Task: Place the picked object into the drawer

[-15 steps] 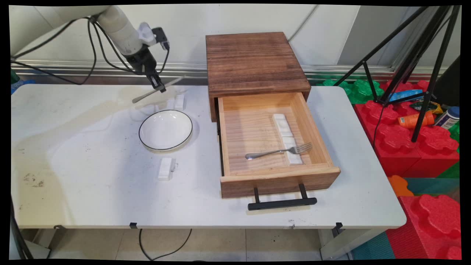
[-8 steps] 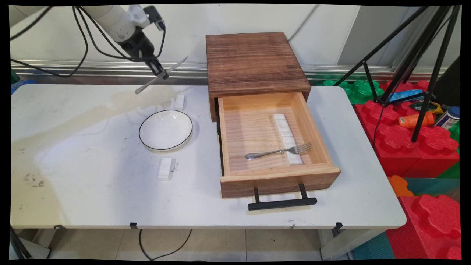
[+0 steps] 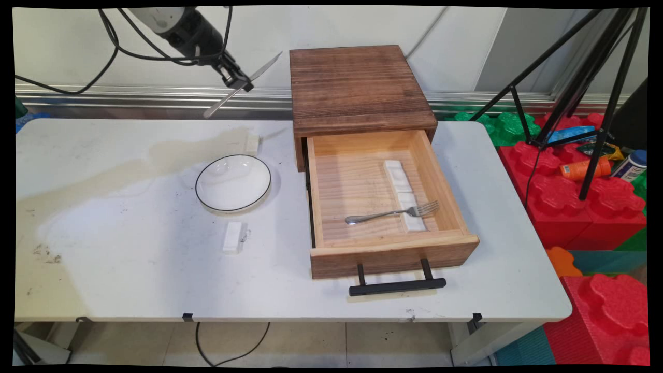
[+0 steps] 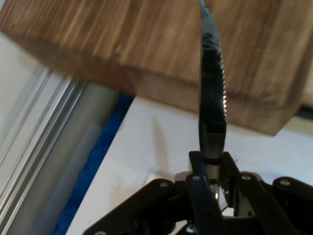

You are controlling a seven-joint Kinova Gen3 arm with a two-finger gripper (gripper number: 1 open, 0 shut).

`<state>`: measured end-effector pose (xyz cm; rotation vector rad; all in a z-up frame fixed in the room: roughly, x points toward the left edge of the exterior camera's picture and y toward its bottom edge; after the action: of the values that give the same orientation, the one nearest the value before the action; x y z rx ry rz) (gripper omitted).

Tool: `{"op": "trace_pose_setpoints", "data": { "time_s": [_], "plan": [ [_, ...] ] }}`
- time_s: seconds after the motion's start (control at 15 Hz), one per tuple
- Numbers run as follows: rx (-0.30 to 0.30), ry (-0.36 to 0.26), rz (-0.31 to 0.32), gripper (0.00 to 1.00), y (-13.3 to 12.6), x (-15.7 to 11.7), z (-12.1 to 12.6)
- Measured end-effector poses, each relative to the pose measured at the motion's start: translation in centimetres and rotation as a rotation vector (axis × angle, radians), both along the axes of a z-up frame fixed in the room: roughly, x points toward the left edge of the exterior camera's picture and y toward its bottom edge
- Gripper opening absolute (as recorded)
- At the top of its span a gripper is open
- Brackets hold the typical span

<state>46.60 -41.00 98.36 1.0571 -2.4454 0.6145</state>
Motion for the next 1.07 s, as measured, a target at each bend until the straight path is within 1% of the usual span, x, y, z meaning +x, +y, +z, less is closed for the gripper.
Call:
{"op": "trace_pose_setpoints", "data": {
  "time_s": [0.2, 0.4, 0.67, 1.07],
  "plan": [
    [-0.027, 0.023, -0.057, 0.00, 1.3, -2.3, 1.6],
    [-0.043, 0.037, -0.112, 0.00, 2.3, -4.6, 2.7],
    [-0.051, 0.050, -0.179, 0.00, 2.9, -7.3, 3.6],
    [-0.046, 0.067, -0.270, 0.00, 3.1, -11.4, 4.1]
  ]
}}
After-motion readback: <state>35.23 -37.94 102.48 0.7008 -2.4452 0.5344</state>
